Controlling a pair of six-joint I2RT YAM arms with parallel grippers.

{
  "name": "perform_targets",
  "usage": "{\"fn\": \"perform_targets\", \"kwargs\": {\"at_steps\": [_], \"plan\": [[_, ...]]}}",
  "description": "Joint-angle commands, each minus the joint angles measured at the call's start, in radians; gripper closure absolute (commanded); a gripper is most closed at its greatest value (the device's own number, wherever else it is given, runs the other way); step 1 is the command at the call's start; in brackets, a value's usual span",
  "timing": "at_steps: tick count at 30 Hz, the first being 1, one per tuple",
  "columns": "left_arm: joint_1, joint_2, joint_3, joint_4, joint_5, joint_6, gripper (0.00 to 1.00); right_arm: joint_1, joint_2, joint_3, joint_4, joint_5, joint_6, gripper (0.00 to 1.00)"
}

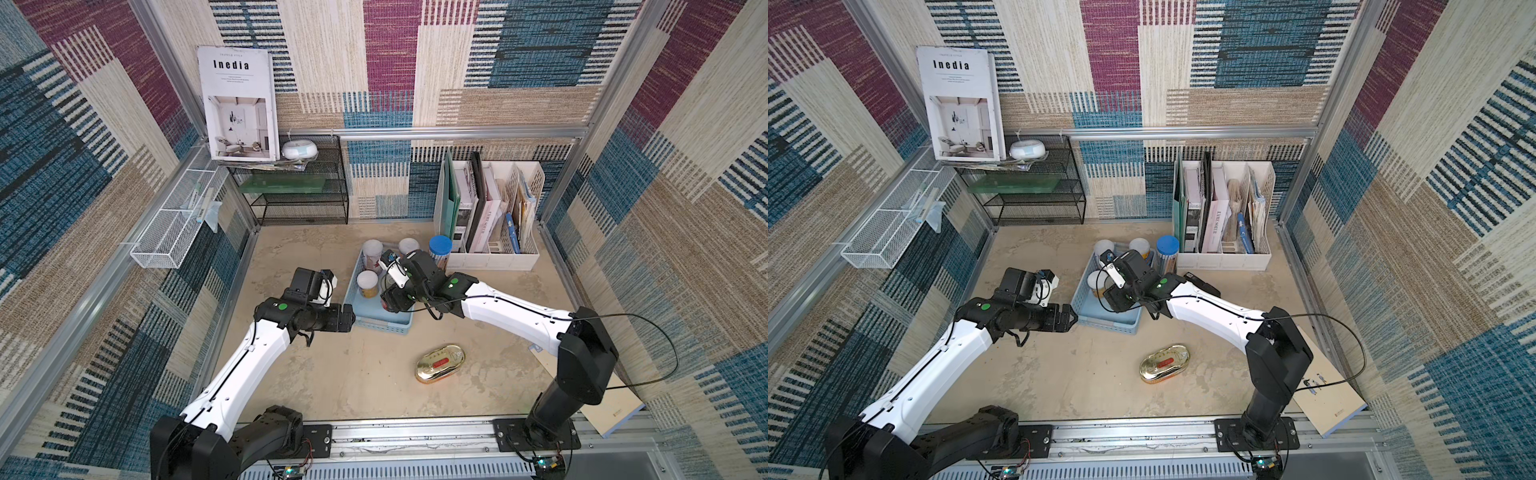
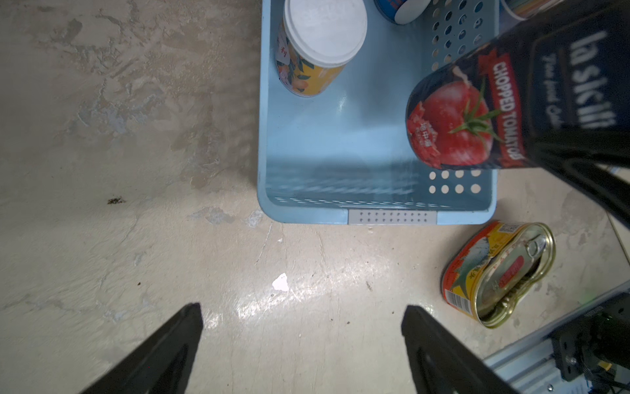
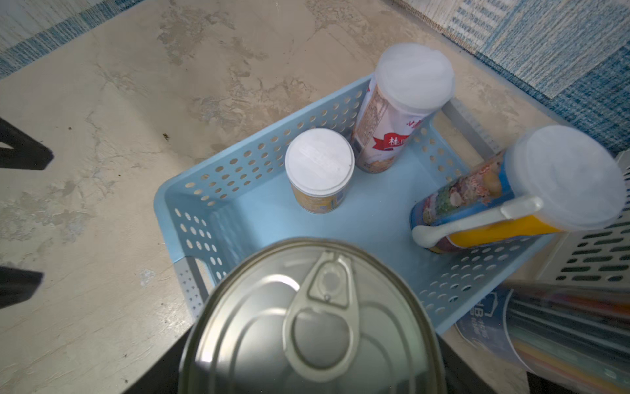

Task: Put the canned food in the basket
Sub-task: Place the canned food in the basket.

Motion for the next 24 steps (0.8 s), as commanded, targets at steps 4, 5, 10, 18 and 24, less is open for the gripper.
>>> {"fn": "perform_targets", "kwargs": {"at_steps": [4,5,10,18,24], "plan": [[0.001,0.006,-0.001,0.016,0.013,0.001,0.04,-0.05,0.078,0.036,0.099,-0.033,-0.027,0.44],[0.001,0.006,-0.002,0.015,0.013,0.001,0.04,-0.055,0.095,0.05,0.085,-0.035,-0.035,0.43],[0.001,0.011,-0.002,0.015,0.01,0.001,0.03,-0.08,0.16,0.085,0.089,-0.037,-0.047,0.44],[0.001,0.024,0.001,0.014,0.012,0.004,0.04,-0.109,0.23,0.127,0.088,-0.023,-0.057,0.44],[0.001,0.029,0.003,0.009,0.015,0.003,0.05,-0.127,0.257,0.132,0.076,-0.017,-0.06,0.43]]}}
